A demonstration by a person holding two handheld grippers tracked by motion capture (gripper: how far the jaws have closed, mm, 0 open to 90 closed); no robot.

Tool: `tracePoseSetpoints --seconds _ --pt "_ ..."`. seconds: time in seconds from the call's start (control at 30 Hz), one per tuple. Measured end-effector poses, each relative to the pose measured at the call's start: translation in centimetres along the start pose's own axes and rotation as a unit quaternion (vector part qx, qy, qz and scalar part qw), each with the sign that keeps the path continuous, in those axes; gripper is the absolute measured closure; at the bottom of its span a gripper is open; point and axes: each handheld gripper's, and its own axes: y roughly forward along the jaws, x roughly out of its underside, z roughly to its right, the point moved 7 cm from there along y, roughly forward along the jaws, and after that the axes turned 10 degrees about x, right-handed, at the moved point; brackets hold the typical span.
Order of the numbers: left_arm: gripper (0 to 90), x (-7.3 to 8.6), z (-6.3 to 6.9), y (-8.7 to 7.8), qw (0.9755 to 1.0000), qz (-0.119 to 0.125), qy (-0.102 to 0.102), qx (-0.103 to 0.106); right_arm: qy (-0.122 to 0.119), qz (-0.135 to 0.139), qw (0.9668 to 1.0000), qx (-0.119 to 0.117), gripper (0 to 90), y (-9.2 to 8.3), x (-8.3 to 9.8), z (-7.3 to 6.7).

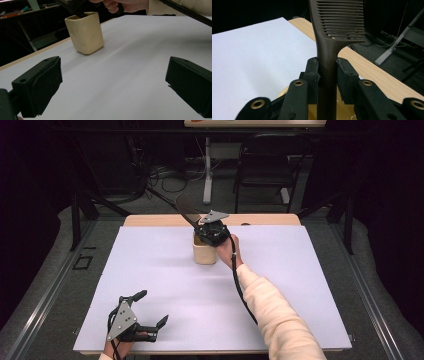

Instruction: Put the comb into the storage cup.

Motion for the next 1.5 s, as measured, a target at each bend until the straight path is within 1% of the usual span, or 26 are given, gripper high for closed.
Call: tracePoseSetpoints --seconds 0.13,0.2,0.6,0.83,1.03,1.27,1.5 --pt "0.6 0.02 0.01 0.05 1.0 0.0 -0.002 0.0 0.002 -0.004 1.0 -0.003 72.3 0.04 0.26 0.1" --pt "0.6 0.0 0.03 0.02 1.0 -0.001 0.001 -0.001 0.0 -0.004 1.0 -0.003 72.3 0.02 0.24 0.06" --pt "0.6 0.0 0.01 -0.01 1.0 -0.001 0.002 -0.001 -0.004 -0.01 0.9999 -0.005 72.2 -0.09 0.25 -0.03" --pt "0.7 0.0 0.01 -0.02 1.0 -0.001 0.002 -0.002 0.005 -0.012 0.9999 -0.005 72.0 -0.18 0.27 0.13" --pt "0.7 -0.01 0.0 -0.03 1.0 0.0 0.002 -0.002 0.0 -0.016 0.9999 -0.006 72.0 -0.23 0.33 0.06" --pt "0.7 -0.02 -0.04 -0.08 1.0 0.0 0.003 -0.003 0.001 -0.028 0.9996 -0.006 72.0 -0.13 0.7 0.01" --pt "0.8 -0.02 -0.03 -0.05 1.0 0.0 0.002 -0.003 0.0 -0.03 0.9995 -0.006 72.0 -0.01 0.83 -0.05"
